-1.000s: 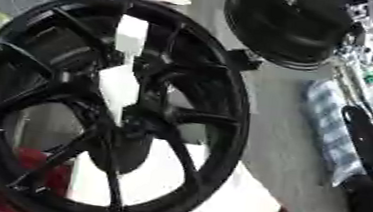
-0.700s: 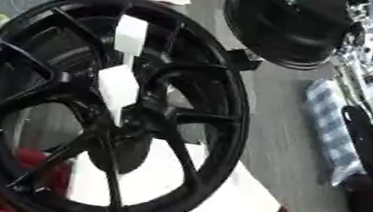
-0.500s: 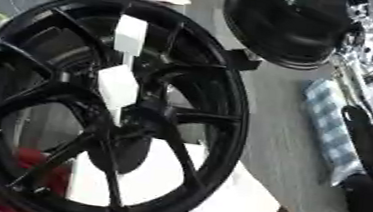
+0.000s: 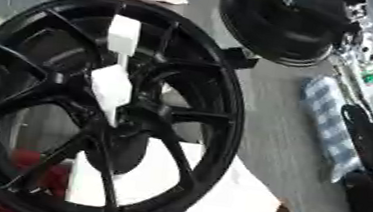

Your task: Pull the pin out of the wheel hub.

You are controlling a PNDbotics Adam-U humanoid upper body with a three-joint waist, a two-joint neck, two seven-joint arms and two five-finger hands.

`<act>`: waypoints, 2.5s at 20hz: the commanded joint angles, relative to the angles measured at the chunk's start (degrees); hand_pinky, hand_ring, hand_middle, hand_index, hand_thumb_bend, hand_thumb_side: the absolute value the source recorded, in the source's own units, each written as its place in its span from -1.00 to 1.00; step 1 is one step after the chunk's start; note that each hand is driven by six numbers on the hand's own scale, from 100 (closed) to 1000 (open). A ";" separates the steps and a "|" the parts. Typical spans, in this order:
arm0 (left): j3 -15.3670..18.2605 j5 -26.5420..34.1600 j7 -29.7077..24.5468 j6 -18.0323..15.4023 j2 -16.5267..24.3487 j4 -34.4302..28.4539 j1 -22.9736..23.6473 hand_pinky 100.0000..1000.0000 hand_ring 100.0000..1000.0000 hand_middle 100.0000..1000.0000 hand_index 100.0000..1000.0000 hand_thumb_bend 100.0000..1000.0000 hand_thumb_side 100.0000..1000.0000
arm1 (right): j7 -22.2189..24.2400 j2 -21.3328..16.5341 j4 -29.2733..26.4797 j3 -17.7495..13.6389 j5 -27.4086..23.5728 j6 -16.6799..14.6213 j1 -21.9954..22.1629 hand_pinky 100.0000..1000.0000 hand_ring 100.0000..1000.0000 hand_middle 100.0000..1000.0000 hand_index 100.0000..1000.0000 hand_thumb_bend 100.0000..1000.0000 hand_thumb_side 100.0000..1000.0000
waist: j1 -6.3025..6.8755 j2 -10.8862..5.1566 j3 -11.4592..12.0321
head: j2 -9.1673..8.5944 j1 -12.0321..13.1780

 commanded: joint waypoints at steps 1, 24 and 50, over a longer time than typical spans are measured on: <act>-1.35 -3.11 -5.97 1.66 7.93 -0.84 -2.83 0.64 0.43 0.40 0.68 -0.91 0.46 | 0.21 -2.40 -0.24 -0.69 0.14 -0.05 -0.30 0.33 0.20 -0.02 0.15 -0.28 -1.00 | 0.65 -1.26 -0.24 | 0.13 -0.10; -17.14 -13.14 -54.63 -2.69 15.87 1.66 -28.09 0.70 0.60 0.50 0.69 -0.58 0.47 | 2.14 -3.49 0.56 0.82 0.13 0.27 -1.27 0.33 0.20 -0.02 0.15 -0.31 -1.00 | 2.25 -1.44 -2.82 | -0.53 0.65; -25.66 -12.30 -63.26 -6.27 0.01 17.79 -51.32 0.70 0.58 0.49 0.72 -0.61 0.48 | 3.67 -3.20 1.16 2.01 -0.19 0.49 -2.64 0.33 0.20 -0.03 0.16 -0.33 -1.00 | 2.08 -1.60 -4.48 | -1.57 1.93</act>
